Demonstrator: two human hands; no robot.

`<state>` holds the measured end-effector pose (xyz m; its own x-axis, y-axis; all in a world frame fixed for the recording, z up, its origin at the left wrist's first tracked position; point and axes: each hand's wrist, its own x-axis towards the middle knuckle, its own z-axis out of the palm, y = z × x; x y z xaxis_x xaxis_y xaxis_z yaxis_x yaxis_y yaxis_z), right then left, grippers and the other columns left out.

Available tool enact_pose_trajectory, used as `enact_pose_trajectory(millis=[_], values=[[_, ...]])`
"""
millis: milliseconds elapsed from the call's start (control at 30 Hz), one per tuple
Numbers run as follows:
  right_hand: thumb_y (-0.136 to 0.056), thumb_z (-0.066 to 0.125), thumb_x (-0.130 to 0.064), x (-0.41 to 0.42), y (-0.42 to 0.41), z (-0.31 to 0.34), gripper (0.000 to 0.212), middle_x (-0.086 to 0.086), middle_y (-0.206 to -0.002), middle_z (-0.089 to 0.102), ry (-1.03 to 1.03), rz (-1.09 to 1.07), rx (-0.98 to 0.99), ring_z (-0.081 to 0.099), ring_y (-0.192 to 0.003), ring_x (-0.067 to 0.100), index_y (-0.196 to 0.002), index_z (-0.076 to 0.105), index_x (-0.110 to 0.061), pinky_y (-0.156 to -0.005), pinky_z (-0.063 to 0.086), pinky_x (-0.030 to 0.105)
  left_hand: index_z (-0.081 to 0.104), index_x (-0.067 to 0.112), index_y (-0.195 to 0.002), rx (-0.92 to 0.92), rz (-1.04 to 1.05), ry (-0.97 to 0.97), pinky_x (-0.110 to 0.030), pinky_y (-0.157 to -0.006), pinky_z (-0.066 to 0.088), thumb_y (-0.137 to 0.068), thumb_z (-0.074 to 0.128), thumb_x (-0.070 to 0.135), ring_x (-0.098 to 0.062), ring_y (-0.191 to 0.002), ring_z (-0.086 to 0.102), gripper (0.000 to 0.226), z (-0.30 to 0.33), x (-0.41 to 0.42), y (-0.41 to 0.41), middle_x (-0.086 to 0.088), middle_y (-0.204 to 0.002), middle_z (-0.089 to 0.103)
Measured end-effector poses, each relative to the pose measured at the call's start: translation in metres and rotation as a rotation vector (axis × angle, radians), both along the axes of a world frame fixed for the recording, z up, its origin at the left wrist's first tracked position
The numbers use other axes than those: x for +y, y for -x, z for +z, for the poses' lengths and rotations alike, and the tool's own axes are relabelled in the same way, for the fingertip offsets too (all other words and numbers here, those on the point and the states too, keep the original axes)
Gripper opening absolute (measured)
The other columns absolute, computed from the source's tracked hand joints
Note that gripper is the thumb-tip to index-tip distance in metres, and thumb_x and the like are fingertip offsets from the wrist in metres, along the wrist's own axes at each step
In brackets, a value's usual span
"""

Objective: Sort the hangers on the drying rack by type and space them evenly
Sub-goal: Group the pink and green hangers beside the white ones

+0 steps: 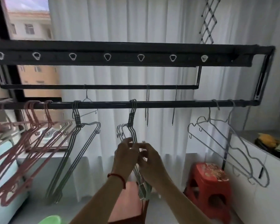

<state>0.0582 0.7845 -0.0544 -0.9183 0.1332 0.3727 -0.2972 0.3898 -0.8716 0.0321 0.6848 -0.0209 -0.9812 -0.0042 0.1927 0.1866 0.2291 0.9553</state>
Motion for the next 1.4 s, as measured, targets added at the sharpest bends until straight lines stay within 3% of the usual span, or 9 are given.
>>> enact_pose_trajectory(millis=[100,200,300,567,833,933,1000,1167,1400], values=[[-0.096,0.053,-0.014,-0.048,0.006,0.001,0.023,-0.009,-0.086,0.073,0.005,0.016,-0.003,0.070,-0.071,0.003,-0.112,0.058,-0.030,-0.064,0.059,0.036,0.050,0.019,-0.138,0.139,0.167,0.135,-0.042,-0.107,0.043,-0.087,0.061,0.020,-0.018,-0.122,0.052,0.052,0.012,-0.042,-0.016,0.001,-0.127,0.057],[-0.097,0.054,-0.017,-0.097,0.011,0.005,0.017,-0.009,-0.073,0.064,-0.011,0.060,-0.008,0.060,-0.053,-0.005,-0.112,0.052,-0.023,-0.044,0.043,0.017,0.052,0.023,-0.138,0.260,0.226,0.165,-0.040,-0.115,0.033,-0.085,0.062,0.015,-0.013,-0.133,0.041,0.054,0.031,-0.081,-0.035,0.006,-0.135,0.053],[-0.096,0.056,-0.015,-0.137,0.018,0.009,0.018,-0.005,-0.067,0.058,-0.039,0.089,-0.005,0.055,-0.046,-0.007,-0.112,0.050,-0.014,-0.038,0.035,0.011,0.056,0.027,-0.132,0.333,0.265,0.203,-0.035,-0.117,0.030,-0.082,0.064,0.016,-0.009,-0.134,0.040,0.052,0.042,-0.119,-0.045,0.010,-0.135,0.053],[-0.100,0.054,-0.022,-0.217,0.039,0.018,0.026,-0.010,-0.079,0.061,-0.113,0.172,-0.074,0.063,-0.061,0.008,-0.123,0.041,-0.020,-0.041,0.043,0.015,0.067,0.025,-0.111,0.323,0.497,0.302,-0.033,-0.111,0.036,-0.080,0.067,0.010,-0.018,-0.129,0.051,0.034,0.032,-0.225,-0.014,-0.001,-0.129,0.063],[-0.100,0.054,-0.017,-0.282,0.055,0.020,0.023,0.008,-0.078,0.063,-0.142,0.282,-0.044,0.054,-0.034,0.006,-0.113,0.037,-0.011,-0.032,0.042,0.022,0.068,0.018,-0.115,0.337,0.620,0.573,-0.044,-0.103,0.045,-0.077,0.070,0.023,-0.021,-0.117,0.058,0.039,0.009,-0.299,0.022,0.001,-0.122,0.068],[-0.098,0.050,-0.023,-0.306,0.059,0.021,0.021,0.003,-0.074,0.057,-0.145,0.321,-0.039,0.056,-0.043,0.014,-0.109,0.037,-0.010,-0.040,0.053,0.039,0.066,0.016,-0.118,0.347,0.589,0.543,-0.041,-0.103,0.045,-0.081,0.065,0.024,-0.021,-0.117,0.058,0.038,0.002,-0.311,0.027,0.000,-0.122,0.067],[-0.088,0.041,-0.038,-0.319,0.063,0.023,0.037,0.007,-0.070,0.055,-0.043,0.367,-0.097,0.057,-0.049,0.027,-0.108,0.041,-0.006,-0.048,0.056,0.048,0.065,0.016,-0.122,0.348,0.588,0.549,-0.040,-0.104,0.045,-0.083,0.060,0.030,-0.021,-0.118,0.056,0.042,-0.002,-0.320,0.031,0.000,-0.124,0.066],[-0.103,0.041,-0.017,-0.345,0.079,0.017,0.009,0.019,-0.077,0.064,-0.089,0.397,-0.077,0.057,-0.037,0.013,-0.105,0.038,-0.008,-0.037,0.049,0.031,0.061,0.020,-0.124,0.353,0.626,0.664,-0.040,-0.108,0.039,-0.083,0.054,0.036,-0.021,-0.123,0.049,0.045,-0.002,-0.344,0.041,0.002,-0.125,0.063],[-0.095,0.062,-0.013,-0.353,0.101,0.005,0.029,0.004,-0.083,0.074,-0.078,0.437,-0.089,0.073,-0.057,0.021,-0.122,0.052,-0.016,-0.051,0.060,0.034,0.060,0.023,-0.122,0.534,0.536,0.696,-0.033,-0.108,0.039,-0.082,0.064,0.025,-0.017,-0.128,0.043,0.040,0.015,-0.345,0.064,0.000,-0.135,0.053]])
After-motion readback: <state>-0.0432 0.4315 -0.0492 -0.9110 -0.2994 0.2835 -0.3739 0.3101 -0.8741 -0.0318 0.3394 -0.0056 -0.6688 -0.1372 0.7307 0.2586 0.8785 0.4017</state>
